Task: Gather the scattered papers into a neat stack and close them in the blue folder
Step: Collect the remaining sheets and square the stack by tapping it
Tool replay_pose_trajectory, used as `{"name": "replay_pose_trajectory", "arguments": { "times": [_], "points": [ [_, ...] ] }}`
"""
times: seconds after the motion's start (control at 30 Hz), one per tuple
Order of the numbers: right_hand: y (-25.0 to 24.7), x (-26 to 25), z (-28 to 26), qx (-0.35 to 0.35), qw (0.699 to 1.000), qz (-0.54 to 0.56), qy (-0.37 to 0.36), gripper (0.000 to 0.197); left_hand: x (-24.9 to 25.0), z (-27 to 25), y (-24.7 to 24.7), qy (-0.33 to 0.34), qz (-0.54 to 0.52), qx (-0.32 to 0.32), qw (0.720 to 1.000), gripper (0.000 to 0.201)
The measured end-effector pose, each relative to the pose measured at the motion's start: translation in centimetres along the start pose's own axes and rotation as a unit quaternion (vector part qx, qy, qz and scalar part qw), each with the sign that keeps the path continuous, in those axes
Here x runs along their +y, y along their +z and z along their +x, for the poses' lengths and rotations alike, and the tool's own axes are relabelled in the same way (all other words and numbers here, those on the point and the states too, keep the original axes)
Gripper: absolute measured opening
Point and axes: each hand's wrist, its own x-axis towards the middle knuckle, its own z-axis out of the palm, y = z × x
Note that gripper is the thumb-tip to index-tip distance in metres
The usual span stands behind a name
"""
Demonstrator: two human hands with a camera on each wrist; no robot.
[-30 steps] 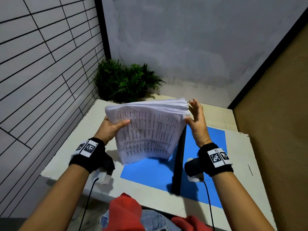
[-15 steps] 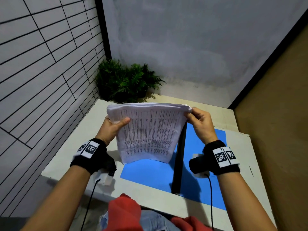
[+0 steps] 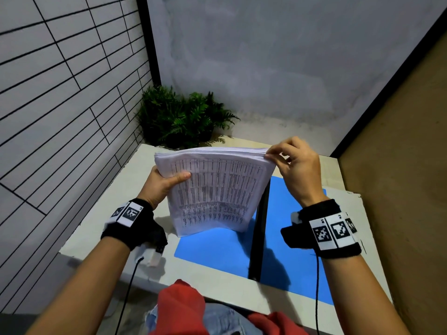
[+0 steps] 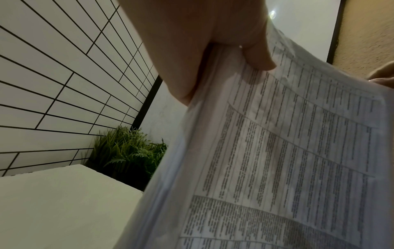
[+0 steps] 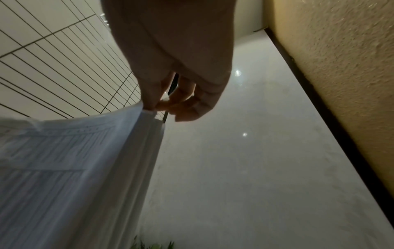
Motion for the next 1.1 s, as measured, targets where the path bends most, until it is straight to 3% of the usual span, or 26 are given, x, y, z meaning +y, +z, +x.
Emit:
{"name": "replay_pose_trajectory", "arguments": {
  "times": [0.23, 0.4, 0.47, 0.53, 0.57, 0.63, 0.7, 0.77, 0.83, 0.9, 0.97, 1.03, 1.1],
  "points": [
    [-0.6, 1.1, -0.6, -0.040, 0.994, 0.090, 0.057, 0.004, 0.2, -0.1, 0.1, 0.000, 0.001, -0.002, 1.000, 0.063],
    [-0.4, 1.5, -0.9, -0.155, 0.950, 0.213, 0.169, 0.030, 0.0, 0.0, 0.1, -0.005, 0.004, -0.005, 1.000, 0.067],
    [-0.1, 1.4, -1.2, -0.145, 0.939, 0.245, 0.192, 0.027, 0.0, -0.1, 0.0, -0.008, 0.006, -0.002, 1.000, 0.066],
    [-0.1, 1.3, -1.7, -0.080, 0.926, 0.303, 0.210, 0.020, 0.0, -0.1, -0.2, -0.012, 0.008, 0.001, 1.000, 0.065],
    [-0.2, 1.5, -2.1, -0.043, 0.917, 0.335, 0.214, 0.027, 0.0, -0.1, -0.1, -0.012, 0.007, 0.000, 1.000, 0.065],
    [-0.3, 1.9, -3.4, -0.017, 0.907, 0.370, 0.202, 0.068, 0.0, -0.1, 0.0, -0.010, 0.004, 0.001, 1.000, 0.067],
    [0.5, 1.6, -4.9, -0.069, 0.924, 0.330, 0.181, 0.105, 0.1, -0.2, 0.1, -0.005, -0.003, 0.007, 1.000, 0.068],
    [1.7, 1.0, -5.6, -0.148, 0.938, 0.257, 0.179, 0.125, 0.1, -0.2, 0.2, -0.002, -0.011, 0.005, 1.000, 0.068],
    [2.9, 0.4, -4.9, -0.155, 0.923, 0.268, 0.229, 0.116, 0.1, -0.1, 0.3, -0.005, -0.013, 0.002, 1.000, 0.069],
    [3.6, 0.1, -3.3, -0.115, 0.892, 0.340, 0.276, 0.078, 0.1, -0.1, 0.2, -0.009, -0.018, 0.001, 1.000, 0.070],
    [4.1, 0.1, -1.8, -0.078, 0.882, 0.364, 0.288, 0.038, 0.4, -0.1, 0.3, -0.007, -0.019, 0.008, 1.000, 0.066],
    [4.0, 0.1, -1.1, -0.058, 0.882, 0.374, 0.282, 0.023, 1.0, -0.2, 0.3, 0.004, -0.024, 0.016, 1.000, 0.052],
    [3.6, 0.1, -1.1, -0.046, 0.881, 0.388, 0.269, 0.022, 1.5, -0.3, 0.3, 0.020, -0.026, 0.018, 0.999, 0.050]
  ]
}}
